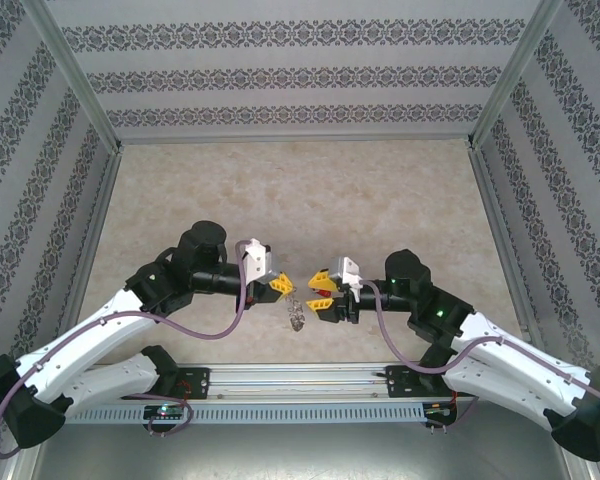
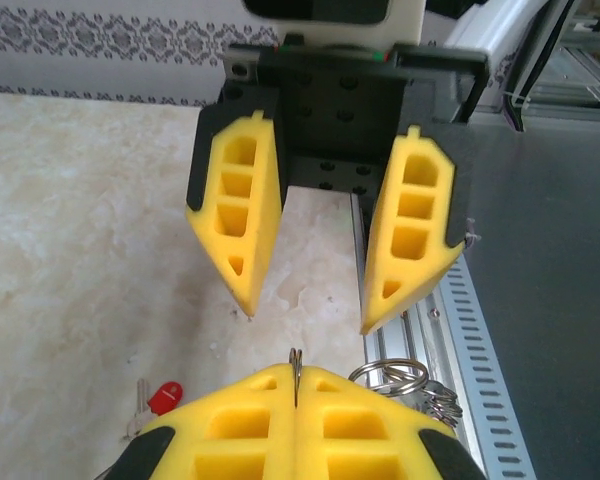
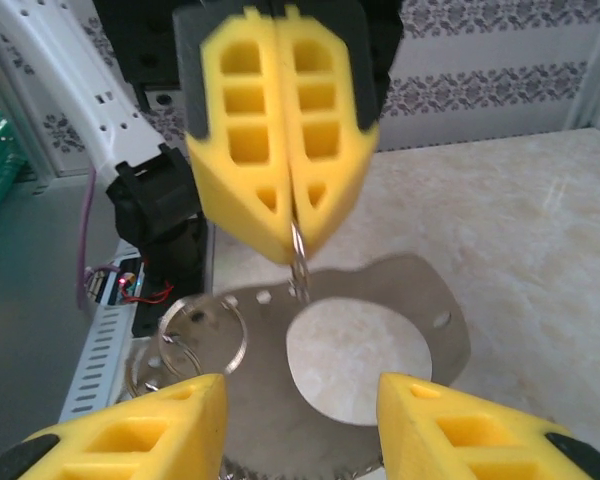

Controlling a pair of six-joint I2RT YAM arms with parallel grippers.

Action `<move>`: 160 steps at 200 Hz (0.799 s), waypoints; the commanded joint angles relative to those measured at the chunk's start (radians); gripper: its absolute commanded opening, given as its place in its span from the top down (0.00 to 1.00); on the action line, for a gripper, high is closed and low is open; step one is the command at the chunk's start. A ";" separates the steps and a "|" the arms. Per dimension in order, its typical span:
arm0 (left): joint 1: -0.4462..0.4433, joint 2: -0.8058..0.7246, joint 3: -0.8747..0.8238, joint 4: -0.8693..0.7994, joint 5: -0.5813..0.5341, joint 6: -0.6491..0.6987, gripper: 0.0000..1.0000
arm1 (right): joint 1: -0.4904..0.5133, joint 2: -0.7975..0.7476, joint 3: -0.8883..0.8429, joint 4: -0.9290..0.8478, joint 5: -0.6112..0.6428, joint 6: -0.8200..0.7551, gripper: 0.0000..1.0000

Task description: Put the keys on the keyring

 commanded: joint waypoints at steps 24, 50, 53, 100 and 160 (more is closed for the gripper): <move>-0.040 0.024 0.061 -0.077 -0.010 0.069 1.00 | 0.018 0.031 0.060 0.034 -0.055 -0.049 0.60; -0.054 0.035 0.067 -0.086 -0.021 0.076 1.00 | 0.026 0.066 0.074 0.030 -0.044 -0.049 0.64; -0.053 0.035 0.067 -0.087 -0.022 0.077 1.00 | 0.026 0.070 0.075 0.028 -0.044 -0.051 0.65; -0.069 0.045 0.069 -0.093 -0.042 0.080 1.00 | 0.034 0.109 0.086 0.027 -0.047 -0.055 0.67; -0.075 0.058 0.072 -0.082 -0.048 0.080 1.00 | 0.043 0.155 0.102 0.008 -0.048 -0.064 0.72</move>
